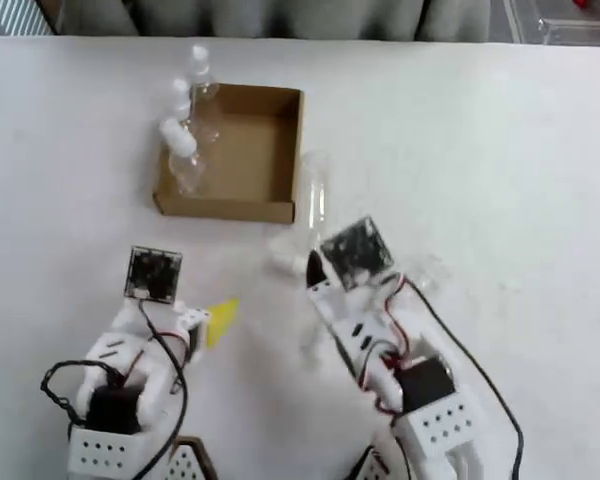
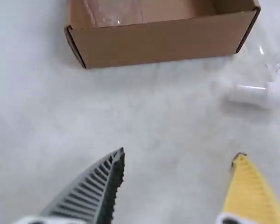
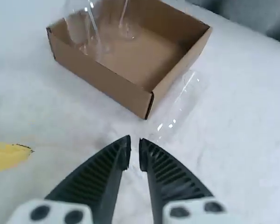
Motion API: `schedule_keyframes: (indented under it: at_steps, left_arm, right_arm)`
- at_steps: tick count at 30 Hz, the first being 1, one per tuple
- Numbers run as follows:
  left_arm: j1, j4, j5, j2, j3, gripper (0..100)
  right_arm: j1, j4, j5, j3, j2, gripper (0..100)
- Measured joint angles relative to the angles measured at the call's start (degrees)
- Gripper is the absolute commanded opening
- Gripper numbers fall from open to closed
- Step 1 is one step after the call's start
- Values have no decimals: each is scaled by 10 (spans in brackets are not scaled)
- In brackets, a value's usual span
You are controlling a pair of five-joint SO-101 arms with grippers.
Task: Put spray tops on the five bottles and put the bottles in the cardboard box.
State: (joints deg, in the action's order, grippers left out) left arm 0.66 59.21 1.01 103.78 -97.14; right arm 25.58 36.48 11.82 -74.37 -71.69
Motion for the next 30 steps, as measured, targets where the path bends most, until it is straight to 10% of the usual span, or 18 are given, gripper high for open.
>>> schedule_keyframes:
  at_steps: [8, 19, 30]
  left_arm:
    - [0, 0, 2, 0, 0, 11]
    - [0, 0, 74, 0, 0, 22]
    - [0, 0, 76, 0, 0, 22]
  right_arm:
    - [-18, 0, 1, 216, 320, 19]
    - [-18, 94, -75, 534, 675, 310]
    - [-18, 118, -98, 625, 794, 276]
